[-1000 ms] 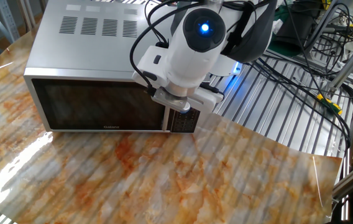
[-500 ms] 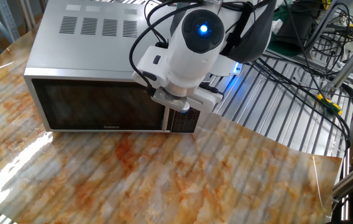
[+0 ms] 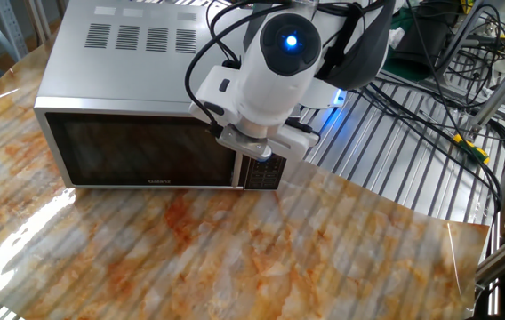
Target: Open the microwave door
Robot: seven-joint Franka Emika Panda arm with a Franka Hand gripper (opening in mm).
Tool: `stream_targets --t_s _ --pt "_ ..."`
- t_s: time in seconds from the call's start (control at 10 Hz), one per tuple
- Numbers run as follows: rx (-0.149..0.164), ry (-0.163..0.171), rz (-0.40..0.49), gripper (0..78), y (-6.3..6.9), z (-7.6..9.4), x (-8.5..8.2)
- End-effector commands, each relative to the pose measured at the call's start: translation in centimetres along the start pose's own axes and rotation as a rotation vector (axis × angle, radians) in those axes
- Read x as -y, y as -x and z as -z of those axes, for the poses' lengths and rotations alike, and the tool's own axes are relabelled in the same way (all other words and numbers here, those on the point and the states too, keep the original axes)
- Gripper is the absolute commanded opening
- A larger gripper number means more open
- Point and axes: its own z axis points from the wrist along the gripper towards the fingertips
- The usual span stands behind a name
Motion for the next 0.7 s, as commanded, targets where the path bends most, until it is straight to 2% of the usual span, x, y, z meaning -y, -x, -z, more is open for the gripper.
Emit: stream_targets --t_s 0.1,0.7 --pt "-0.014 -0.033 -0.047 1.0 0.73 0.78 0.14" --pt "-0.026 -0.006 -0.083 1.0 1.73 1.51 0.35"
